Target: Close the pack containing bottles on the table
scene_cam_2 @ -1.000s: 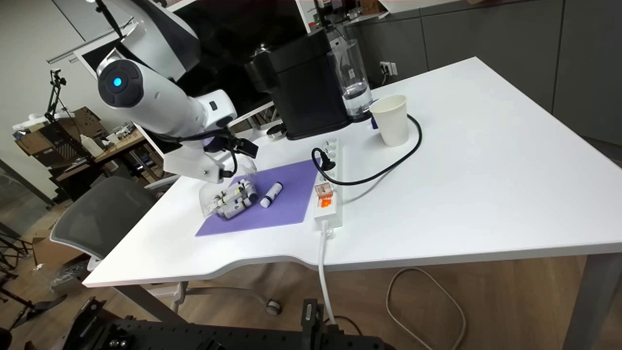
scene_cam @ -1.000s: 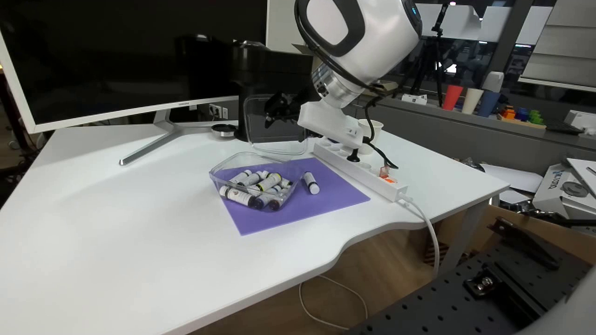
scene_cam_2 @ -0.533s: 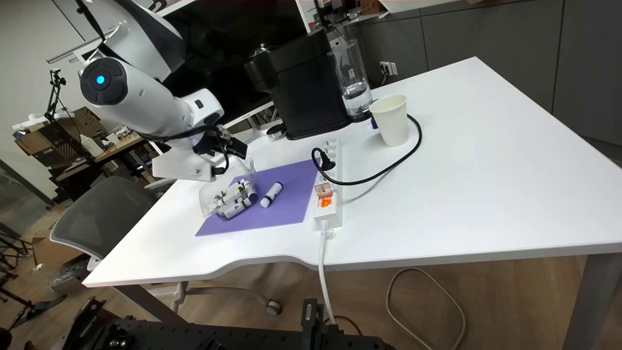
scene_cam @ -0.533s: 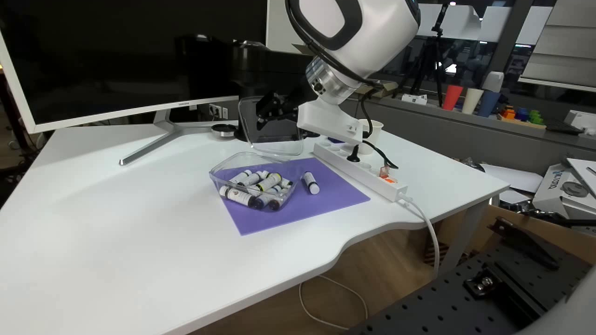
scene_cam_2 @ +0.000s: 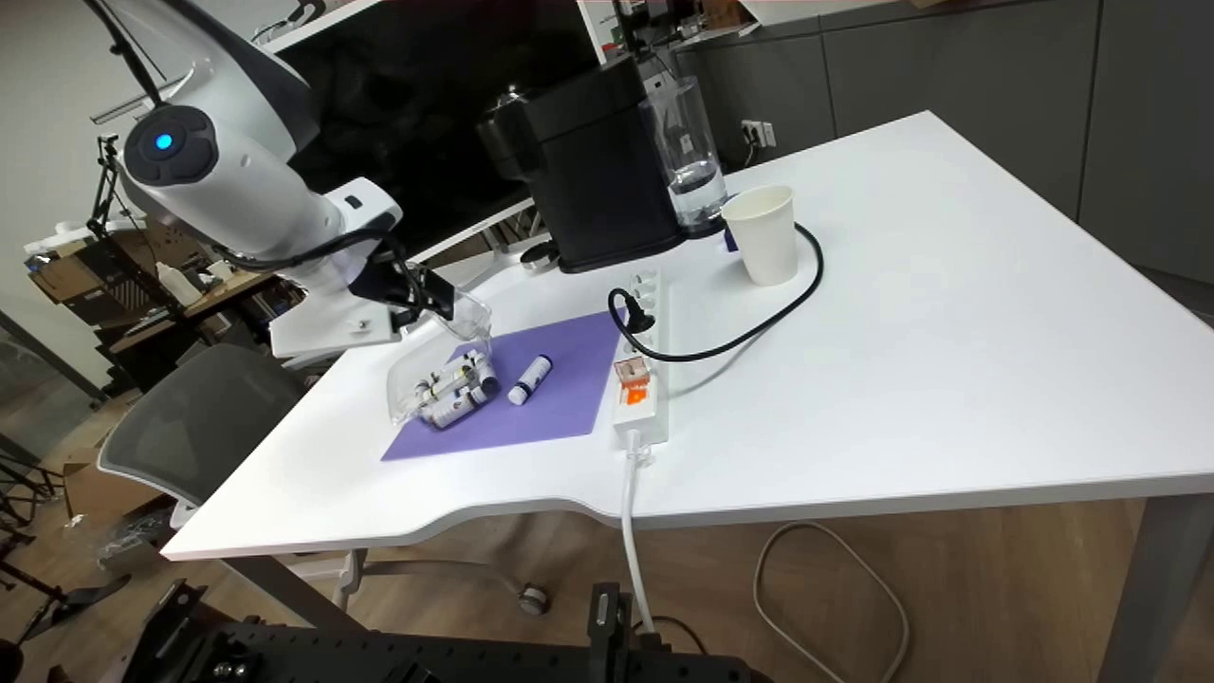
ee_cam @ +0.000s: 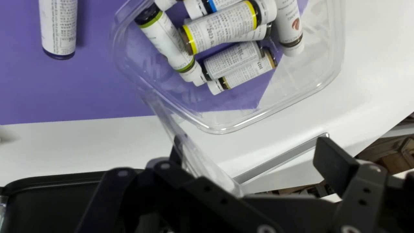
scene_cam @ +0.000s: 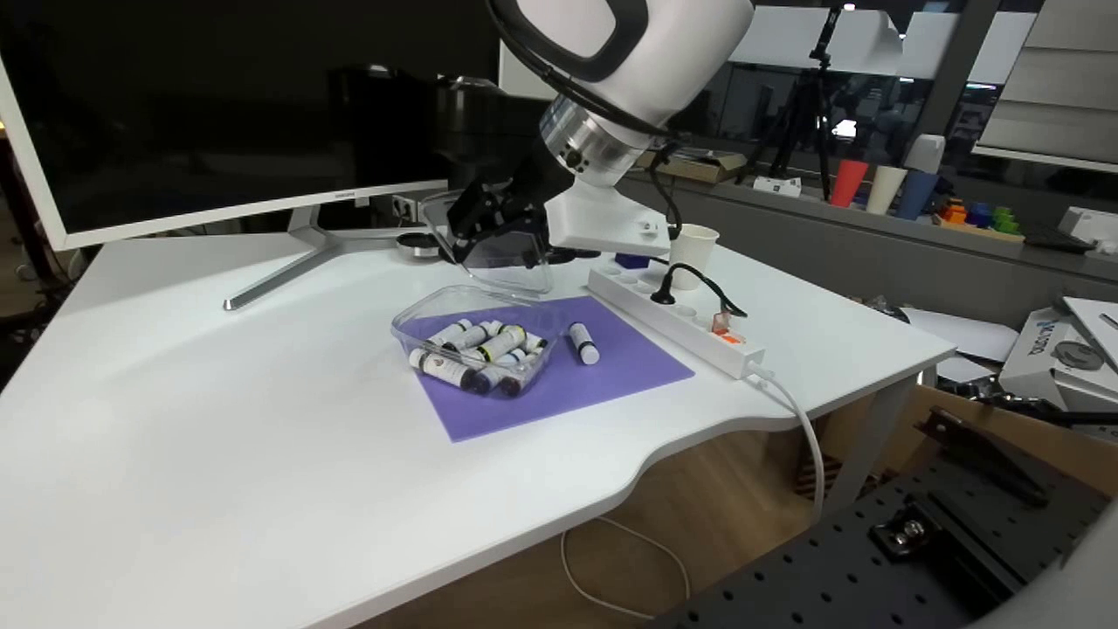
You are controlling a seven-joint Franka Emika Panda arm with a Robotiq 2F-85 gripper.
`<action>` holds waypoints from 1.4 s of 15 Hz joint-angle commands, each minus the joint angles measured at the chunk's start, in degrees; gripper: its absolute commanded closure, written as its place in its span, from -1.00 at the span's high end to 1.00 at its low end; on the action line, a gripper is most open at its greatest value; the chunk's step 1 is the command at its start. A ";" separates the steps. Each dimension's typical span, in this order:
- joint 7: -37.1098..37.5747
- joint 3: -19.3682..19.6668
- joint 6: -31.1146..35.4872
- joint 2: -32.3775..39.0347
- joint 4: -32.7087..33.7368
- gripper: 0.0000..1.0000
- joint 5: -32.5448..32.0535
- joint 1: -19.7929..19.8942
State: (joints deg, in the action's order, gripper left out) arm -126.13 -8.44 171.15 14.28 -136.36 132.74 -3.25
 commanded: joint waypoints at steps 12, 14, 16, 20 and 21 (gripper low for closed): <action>17.83 -13.17 20.70 1.32 1.66 1.00 -9.06 -0.19; 18.57 -15.63 26.63 2.23 3.00 1.00 -5.79 1.37; 17.94 -17.12 32.35 2.58 4.66 1.00 -1.44 2.55; 20.93 2.77 27.13 0.74 -0.83 1.00 2.79 -11.42; 21.16 6.13 26.90 1.29 -1.24 1.00 4.29 -13.48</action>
